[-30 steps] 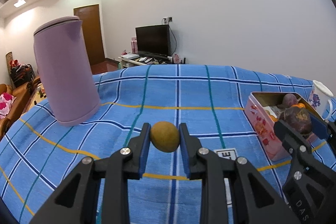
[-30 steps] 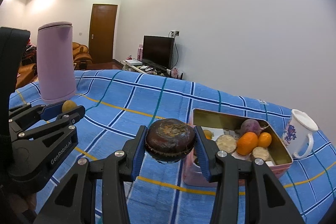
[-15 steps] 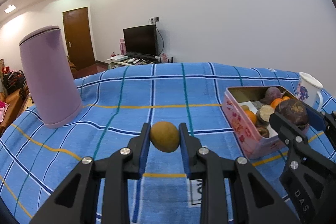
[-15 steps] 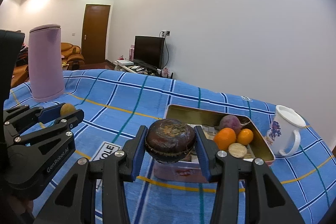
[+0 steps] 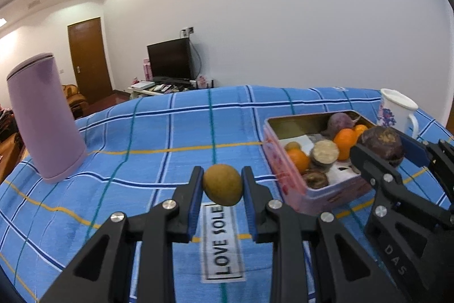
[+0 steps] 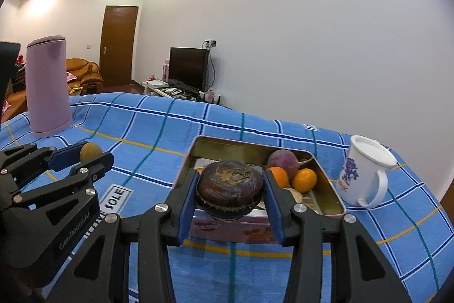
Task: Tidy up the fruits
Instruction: 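Carry the dark brown fruit and yellow-green fruit over the pink tin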
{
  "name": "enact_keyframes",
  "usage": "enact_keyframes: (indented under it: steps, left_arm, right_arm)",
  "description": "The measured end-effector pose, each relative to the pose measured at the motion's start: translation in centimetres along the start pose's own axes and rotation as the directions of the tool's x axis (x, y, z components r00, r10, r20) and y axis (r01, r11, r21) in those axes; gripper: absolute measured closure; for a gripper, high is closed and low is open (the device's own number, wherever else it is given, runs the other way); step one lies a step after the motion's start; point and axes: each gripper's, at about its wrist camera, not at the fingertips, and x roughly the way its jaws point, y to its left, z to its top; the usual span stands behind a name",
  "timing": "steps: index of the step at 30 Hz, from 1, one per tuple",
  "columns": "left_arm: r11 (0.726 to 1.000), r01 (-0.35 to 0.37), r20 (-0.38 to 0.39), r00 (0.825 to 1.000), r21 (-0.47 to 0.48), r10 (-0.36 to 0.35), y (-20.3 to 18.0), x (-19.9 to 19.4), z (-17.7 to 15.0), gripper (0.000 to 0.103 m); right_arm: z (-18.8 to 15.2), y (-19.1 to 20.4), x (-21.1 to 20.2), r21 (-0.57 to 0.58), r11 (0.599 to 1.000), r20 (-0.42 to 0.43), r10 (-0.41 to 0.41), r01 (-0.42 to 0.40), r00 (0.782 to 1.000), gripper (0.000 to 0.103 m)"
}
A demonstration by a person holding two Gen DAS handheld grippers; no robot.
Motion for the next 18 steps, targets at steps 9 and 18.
enact_keyframes:
  steps: [9, 18]
  left_arm:
    - [0.998, 0.058, -0.015, 0.998, 0.019, -0.058, -3.0, 0.3, 0.3, 0.074]
    - [0.992, 0.125, 0.001, 0.992, 0.013, -0.125, -5.0, 0.1, 1.0, 0.074]
  right_arm:
    - [-0.4, -2.5, -0.1, 0.018, 0.998, -0.002, -0.053, 0.053, 0.999, 0.056]
    - [-0.6, -4.9, 0.0, 0.043, 0.994, -0.006, -0.100, 0.100, 0.995, 0.056]
